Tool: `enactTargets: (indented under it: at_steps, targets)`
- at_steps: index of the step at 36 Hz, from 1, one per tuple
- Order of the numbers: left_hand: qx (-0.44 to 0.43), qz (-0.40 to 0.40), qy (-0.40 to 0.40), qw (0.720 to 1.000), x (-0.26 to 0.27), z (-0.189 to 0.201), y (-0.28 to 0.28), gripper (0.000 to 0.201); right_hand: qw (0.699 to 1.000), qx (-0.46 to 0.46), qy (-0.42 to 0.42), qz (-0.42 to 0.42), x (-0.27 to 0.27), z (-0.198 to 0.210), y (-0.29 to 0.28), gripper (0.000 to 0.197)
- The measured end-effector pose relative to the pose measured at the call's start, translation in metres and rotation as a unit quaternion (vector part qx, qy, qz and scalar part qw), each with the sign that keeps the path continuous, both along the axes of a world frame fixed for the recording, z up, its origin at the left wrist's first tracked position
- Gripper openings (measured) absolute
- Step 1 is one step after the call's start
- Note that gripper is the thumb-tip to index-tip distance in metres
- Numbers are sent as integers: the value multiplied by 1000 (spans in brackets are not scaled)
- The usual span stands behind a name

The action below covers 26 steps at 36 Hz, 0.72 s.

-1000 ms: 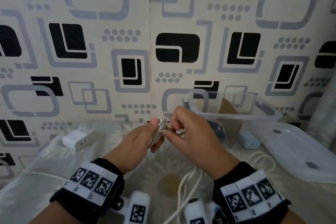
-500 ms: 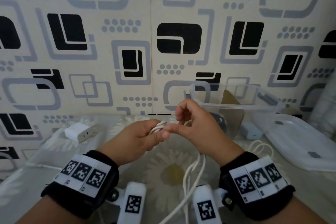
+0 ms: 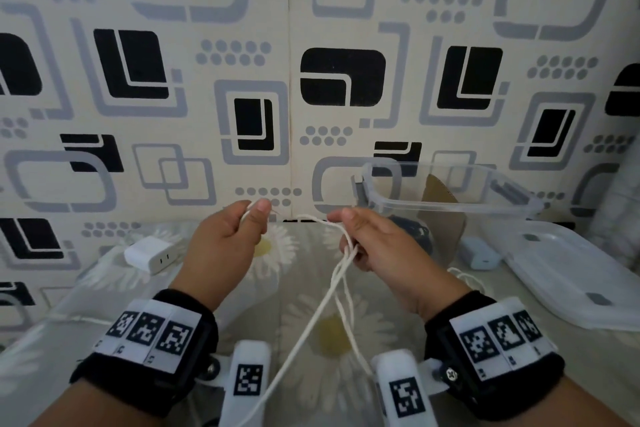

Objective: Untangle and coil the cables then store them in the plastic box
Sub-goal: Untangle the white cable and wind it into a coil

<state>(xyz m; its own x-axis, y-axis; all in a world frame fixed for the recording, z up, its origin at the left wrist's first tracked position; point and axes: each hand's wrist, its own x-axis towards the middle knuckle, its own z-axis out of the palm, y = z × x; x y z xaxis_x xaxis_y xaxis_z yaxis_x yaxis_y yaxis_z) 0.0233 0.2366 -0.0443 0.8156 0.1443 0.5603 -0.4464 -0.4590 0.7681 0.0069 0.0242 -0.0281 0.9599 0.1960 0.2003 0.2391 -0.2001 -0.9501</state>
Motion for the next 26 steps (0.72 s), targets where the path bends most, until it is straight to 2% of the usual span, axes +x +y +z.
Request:
enactTargets:
  at_steps: [4,9,14,17,21,23,26]
  targets:
    - [-68,19,10,997,6,0,6,53,998,-51,-36,-20,-2,4,-5,36]
    - [-191,29,32,981,13,3,16,48,985,-125,-73,-94,0,11,-16,48]
    - [-225,42,31,973,14,7,20,46,966,-216,-64,-125,5,10,-27,42]
    - [-215,53,26,975,10,12,22,45,954,-260,-47,-141,10,10,-34,42]
    - [-234,65,22,970,12,16,32,43,927,-340,-32,-155,14,13,-46,46]
    - [-259,64,30,963,20,14,45,42,904,-396,-9,-159,14,14,-54,45]
    - [-314,47,54,947,30,7,62,41,866,-469,32,-174,13,20,-63,31]
